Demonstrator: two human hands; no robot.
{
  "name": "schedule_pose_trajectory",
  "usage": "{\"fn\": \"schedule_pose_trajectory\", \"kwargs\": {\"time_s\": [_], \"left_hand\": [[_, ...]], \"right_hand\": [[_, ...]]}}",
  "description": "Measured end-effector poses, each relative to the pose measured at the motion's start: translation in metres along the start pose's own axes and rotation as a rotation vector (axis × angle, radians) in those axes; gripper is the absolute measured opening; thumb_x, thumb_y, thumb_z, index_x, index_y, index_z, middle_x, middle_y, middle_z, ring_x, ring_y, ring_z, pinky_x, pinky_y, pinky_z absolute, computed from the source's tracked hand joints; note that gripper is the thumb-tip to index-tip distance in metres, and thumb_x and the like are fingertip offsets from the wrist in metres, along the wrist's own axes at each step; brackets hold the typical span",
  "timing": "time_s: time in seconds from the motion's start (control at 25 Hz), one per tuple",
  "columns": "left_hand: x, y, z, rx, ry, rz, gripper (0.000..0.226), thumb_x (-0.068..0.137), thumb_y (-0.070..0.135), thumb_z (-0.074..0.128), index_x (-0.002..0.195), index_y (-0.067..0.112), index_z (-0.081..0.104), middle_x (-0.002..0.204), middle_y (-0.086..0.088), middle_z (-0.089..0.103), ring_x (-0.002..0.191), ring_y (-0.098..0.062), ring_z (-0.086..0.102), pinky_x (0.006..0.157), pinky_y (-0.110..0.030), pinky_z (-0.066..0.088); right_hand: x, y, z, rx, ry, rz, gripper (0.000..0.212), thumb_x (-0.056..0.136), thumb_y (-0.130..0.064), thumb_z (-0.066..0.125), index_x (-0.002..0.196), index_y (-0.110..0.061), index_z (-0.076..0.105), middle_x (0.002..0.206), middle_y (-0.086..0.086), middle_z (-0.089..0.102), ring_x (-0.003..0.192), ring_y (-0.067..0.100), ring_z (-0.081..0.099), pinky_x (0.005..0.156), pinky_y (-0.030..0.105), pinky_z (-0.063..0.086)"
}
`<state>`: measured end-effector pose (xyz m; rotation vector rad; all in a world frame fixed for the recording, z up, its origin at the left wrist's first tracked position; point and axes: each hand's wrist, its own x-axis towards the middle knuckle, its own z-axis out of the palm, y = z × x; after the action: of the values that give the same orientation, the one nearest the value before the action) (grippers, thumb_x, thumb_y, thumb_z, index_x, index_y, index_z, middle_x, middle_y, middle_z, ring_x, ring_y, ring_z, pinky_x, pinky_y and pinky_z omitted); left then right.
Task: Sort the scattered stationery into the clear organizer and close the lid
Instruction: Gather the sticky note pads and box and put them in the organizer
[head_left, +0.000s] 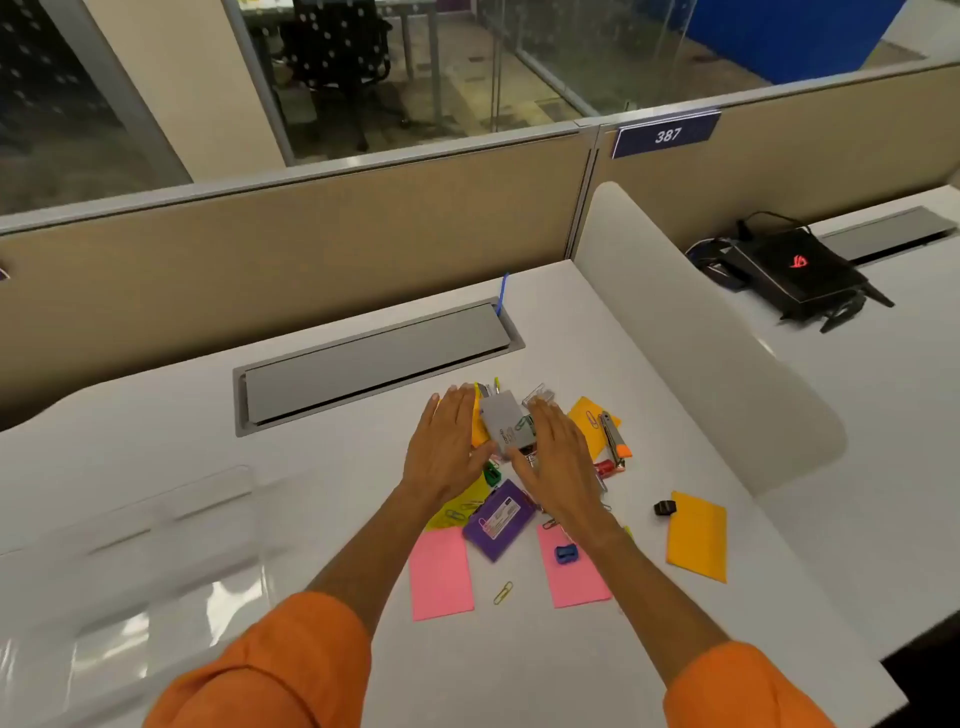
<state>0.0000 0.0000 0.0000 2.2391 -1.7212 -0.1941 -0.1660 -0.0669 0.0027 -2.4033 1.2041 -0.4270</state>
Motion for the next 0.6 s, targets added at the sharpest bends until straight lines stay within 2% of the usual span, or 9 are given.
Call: {"fn": "schedule_pose_trajectory", "kwargs": {"time_s": [0.12,0.24,0.32,0.6], "left_hand": [[0.006,0.005,0.007,-0.069,-0.033,0.012,0.093,0.081,0.073,0.037,0.148,0.011,0.024,0.153,-0.01,0.033,0.142,-0.026,0.029,0.117,-0.035,0.006],[0.013,0.007,0.016,-0.106,-0.08,-0.002,0.098,0.074,0.068,0.057,0.148,0.014,0.022,0.151,-0.007,0.033,0.14,-0.024,0.029,0.119,-0.04,0.011],[0.02,0.006,0.023,-0.141,-0.103,-0.019,0.102,0.071,0.067,0.062,0.147,0.015,0.021,0.15,-0.007,0.033,0.14,-0.024,0.029,0.119,-0.042,0.015],[0.031,0.003,0.039,-0.196,-0.081,-0.038,0.092,0.067,0.064,0.068,0.137,0.017,0.032,0.133,-0.006,0.048,0.126,-0.024,0.044,0.116,-0.045,0.025]], "right_hand": [[-0.003,0.007,0.005,0.042,-0.02,0.068,0.078,0.085,-0.056,0.046,0.147,-0.011,0.03,0.151,0.011,0.037,0.142,0.028,0.03,0.115,0.045,0.03],[-0.012,0.015,0.009,0.094,-0.025,0.146,0.078,0.084,-0.057,0.048,0.145,-0.011,0.033,0.15,0.011,0.038,0.141,0.027,0.032,0.112,0.044,0.035],[-0.017,0.023,0.01,0.144,0.013,0.162,0.076,0.086,-0.057,0.05,0.145,-0.013,0.033,0.151,0.008,0.037,0.14,0.025,0.033,0.11,0.043,0.038],[-0.034,0.042,0.01,0.221,0.062,0.246,0.074,0.085,-0.051,0.055,0.145,-0.013,0.035,0.151,0.008,0.037,0.138,0.025,0.037,0.107,0.039,0.038]]}}
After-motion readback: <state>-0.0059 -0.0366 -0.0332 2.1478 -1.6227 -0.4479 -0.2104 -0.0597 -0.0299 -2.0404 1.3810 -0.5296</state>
